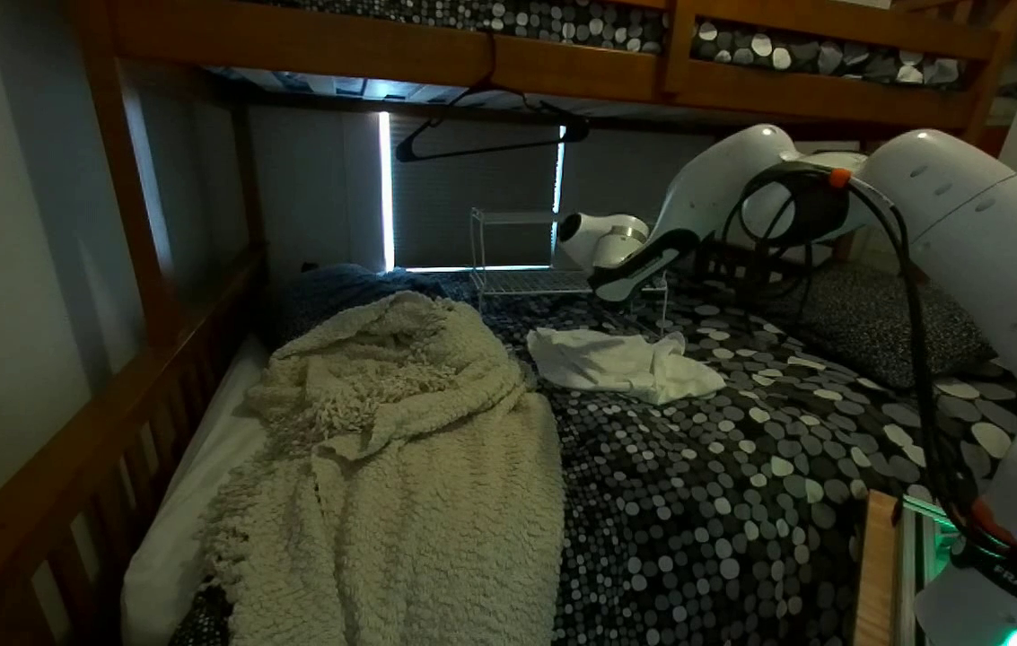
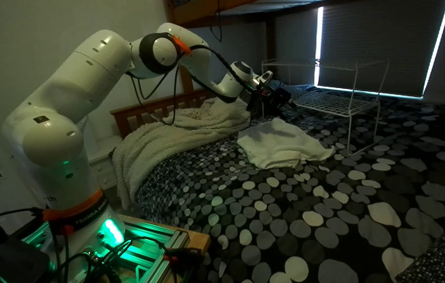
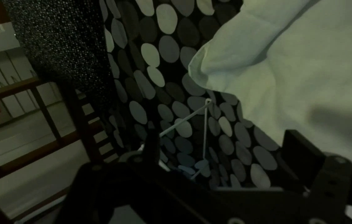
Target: Fold the white pillow case in half
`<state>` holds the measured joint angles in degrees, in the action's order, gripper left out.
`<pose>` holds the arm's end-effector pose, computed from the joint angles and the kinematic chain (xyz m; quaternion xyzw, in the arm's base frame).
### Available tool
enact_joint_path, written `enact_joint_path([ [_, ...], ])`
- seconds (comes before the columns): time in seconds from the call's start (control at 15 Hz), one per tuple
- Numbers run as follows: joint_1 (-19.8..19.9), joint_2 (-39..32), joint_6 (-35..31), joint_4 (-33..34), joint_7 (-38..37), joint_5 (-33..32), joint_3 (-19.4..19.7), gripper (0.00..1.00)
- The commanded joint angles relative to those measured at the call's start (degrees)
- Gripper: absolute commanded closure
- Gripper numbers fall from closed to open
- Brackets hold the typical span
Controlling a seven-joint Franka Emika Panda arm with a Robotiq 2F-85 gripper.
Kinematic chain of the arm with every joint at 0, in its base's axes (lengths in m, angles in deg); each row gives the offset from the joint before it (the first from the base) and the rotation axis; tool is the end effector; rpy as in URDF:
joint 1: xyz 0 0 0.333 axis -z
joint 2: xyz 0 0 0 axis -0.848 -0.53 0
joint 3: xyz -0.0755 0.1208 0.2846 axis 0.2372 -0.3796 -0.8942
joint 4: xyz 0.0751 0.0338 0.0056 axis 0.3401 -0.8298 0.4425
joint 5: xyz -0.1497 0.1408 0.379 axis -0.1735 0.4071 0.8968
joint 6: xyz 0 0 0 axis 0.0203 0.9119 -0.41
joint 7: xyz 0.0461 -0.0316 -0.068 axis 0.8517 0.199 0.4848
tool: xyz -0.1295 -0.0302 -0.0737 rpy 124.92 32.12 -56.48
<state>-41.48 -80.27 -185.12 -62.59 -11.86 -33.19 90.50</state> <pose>0.7173 -0.3926 0.2072 0.8560 -0.2323 0.0196 0.4614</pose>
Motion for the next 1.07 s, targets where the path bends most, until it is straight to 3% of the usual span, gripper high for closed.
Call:
enact_joint_path([
  [0.0,-0.5,6.91,4.61,-7.95,8.51,3.8,-3.85,0.0],
  [0.07,-2.4,8.46,3.92,-9.85,11.64,7.23,-1.7,0.0],
  [0.67,-6.99,28.8,2.01,-32.33,31.06,24.22,-4.36,0.0],
  [1.0,-7.6,39.28,-5.84,-43.88,41.04,32.22,-5.45,0.0],
])
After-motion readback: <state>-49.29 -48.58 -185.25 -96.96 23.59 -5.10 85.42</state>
